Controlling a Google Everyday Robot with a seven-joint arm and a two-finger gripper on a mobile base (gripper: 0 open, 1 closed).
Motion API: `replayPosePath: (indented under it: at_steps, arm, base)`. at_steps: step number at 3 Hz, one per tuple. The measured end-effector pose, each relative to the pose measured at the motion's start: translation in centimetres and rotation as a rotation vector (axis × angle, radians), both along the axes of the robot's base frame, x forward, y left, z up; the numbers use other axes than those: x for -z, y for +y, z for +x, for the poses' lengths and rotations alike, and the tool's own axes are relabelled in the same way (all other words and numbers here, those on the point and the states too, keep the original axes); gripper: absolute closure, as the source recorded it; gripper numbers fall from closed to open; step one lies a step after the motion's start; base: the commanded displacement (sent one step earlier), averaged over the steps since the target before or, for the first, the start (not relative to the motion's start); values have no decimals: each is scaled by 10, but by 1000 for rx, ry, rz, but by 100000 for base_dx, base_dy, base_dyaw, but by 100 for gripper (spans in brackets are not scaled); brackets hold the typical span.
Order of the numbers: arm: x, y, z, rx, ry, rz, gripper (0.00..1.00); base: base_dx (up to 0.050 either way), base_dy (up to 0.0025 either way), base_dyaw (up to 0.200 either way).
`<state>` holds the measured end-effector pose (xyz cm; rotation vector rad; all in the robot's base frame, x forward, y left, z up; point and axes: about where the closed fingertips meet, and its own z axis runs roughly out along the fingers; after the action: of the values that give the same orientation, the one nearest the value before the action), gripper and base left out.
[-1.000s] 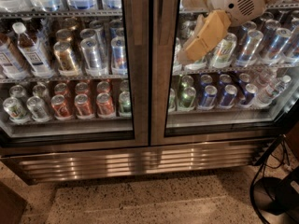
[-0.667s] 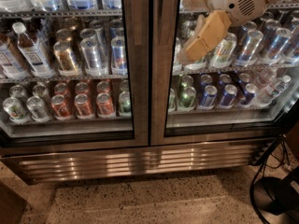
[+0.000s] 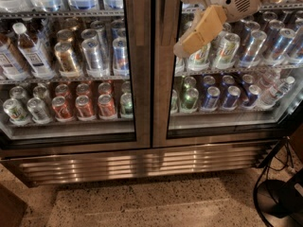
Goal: Open right fridge door
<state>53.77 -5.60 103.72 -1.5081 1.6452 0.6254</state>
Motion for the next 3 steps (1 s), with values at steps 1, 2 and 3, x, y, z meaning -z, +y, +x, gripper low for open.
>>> replayPosePath:
  at_steps: [1, 2, 3]
  arm:
    - [6, 14, 13, -58, 36, -3, 0]
    - [16, 23, 16, -101, 76, -29, 0]
    - [20, 27, 14, -126, 93, -44, 0]
  base:
    - [0, 0, 0]
    - [0, 0, 0]
    - [0, 0, 0]
